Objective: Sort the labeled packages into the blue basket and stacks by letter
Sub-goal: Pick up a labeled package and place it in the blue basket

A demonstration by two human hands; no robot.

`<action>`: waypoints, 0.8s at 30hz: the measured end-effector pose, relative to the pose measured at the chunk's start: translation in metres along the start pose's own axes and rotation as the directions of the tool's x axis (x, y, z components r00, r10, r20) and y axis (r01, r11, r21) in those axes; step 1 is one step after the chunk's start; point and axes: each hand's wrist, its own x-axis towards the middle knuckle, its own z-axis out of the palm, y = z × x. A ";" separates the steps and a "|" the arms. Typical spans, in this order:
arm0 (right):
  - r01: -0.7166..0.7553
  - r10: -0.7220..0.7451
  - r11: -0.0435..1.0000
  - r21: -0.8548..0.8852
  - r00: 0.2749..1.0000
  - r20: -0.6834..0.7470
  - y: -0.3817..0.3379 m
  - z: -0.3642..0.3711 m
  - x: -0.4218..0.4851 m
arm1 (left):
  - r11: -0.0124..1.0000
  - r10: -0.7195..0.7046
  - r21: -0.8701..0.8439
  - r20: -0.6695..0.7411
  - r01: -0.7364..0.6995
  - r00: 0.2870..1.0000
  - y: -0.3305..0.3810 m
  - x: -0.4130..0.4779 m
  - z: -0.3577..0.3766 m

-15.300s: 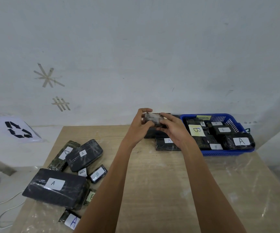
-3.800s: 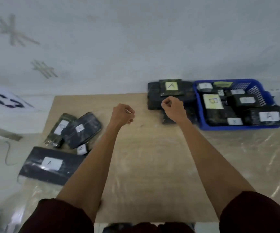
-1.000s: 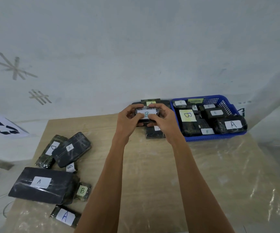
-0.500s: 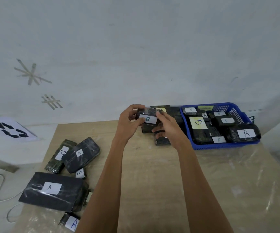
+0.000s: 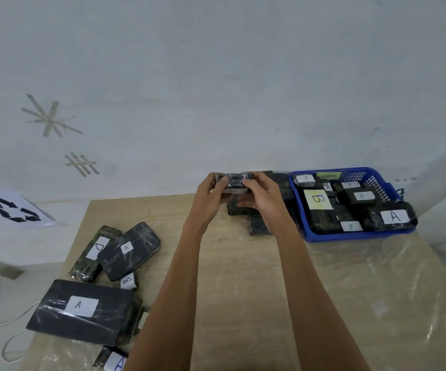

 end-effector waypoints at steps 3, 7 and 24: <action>0.029 -0.029 0.999 -0.020 0.999 -0.021 0.000 -0.001 -0.002 | 0.999 0.002 0.039 0.034 -0.003 0.999 0.000 0.001 0.000; -0.001 0.000 1.000 -0.031 1.000 -0.029 0.004 0.000 -0.001 | 1.000 0.011 0.020 0.060 -0.012 0.998 0.000 -0.001 -0.001; 0.046 -0.047 0.998 -0.038 0.998 -0.035 0.004 0.006 -0.003 | 0.999 0.030 -0.019 0.047 -0.029 0.998 -0.001 -0.005 -0.005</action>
